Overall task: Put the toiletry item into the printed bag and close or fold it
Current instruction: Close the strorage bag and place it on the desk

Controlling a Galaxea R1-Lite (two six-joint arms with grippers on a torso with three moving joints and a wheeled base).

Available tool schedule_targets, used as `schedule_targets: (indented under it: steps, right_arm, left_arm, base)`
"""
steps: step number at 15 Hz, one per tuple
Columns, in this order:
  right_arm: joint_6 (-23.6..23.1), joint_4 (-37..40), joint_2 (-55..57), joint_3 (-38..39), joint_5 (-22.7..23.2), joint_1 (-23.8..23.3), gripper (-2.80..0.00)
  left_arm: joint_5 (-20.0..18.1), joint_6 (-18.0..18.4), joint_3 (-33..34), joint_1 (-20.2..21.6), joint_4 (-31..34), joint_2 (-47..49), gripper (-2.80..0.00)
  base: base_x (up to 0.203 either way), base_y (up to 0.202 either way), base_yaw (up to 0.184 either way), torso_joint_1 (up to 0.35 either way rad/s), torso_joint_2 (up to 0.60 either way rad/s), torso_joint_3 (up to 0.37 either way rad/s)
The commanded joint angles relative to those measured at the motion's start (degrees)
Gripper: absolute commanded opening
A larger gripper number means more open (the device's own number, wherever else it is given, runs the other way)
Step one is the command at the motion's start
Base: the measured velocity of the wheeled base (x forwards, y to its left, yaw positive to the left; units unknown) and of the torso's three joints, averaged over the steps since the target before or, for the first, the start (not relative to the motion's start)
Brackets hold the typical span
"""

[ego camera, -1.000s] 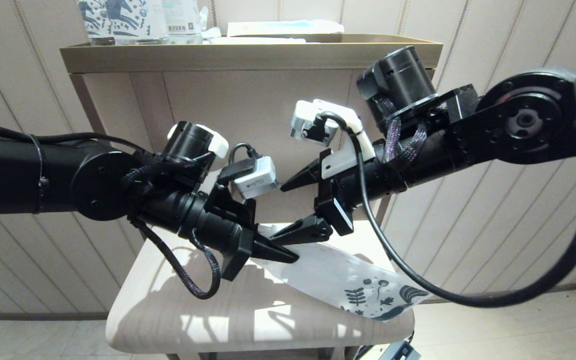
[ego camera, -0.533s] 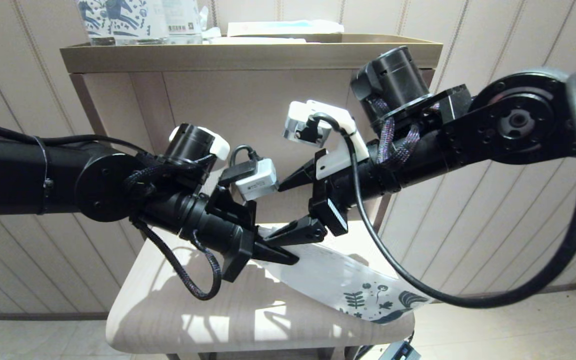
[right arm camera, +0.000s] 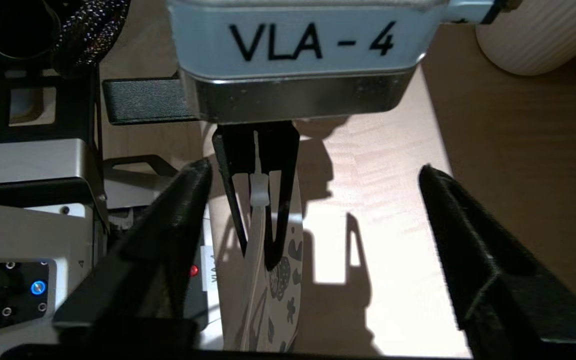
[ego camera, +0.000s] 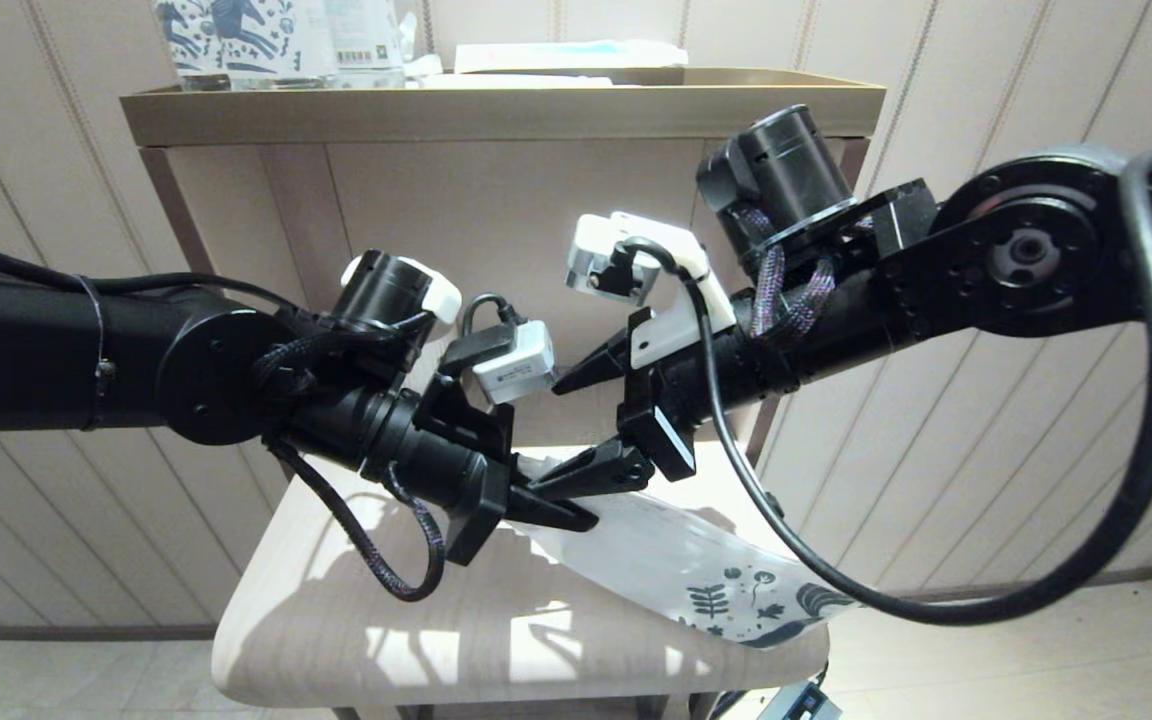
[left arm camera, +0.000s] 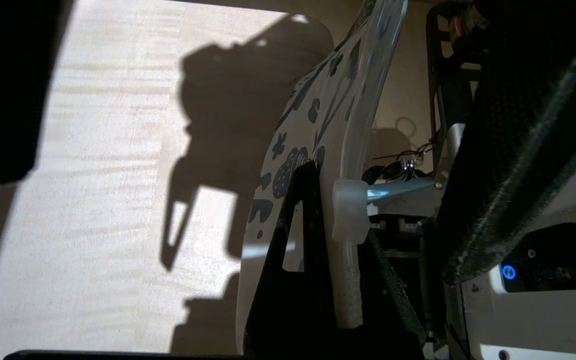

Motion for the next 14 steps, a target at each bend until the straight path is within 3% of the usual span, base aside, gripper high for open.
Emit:
schedule_targets:
  steps: [1, 14]
  right_arm:
    - [-0.3, 0.3, -0.3, 0.5, 0.3, 0.0, -2.8]
    - [-0.8, 1.6, -1.8, 2.5, 1.7, -0.2, -2.8]
  left_arm:
    - [-0.3, 0.2, 0.1, 0.0, 0.1, 0.0, -2.8]
    - [-0.3, 0.0, -0.1, 0.3, 0.2, 0.6, -2.8]
  base:
    - [0.0, 0.0, 0.0, 0.0, 0.0, 0.0]
    - [0.0, 0.0, 0.0, 0.0, 0.0, 0.0]
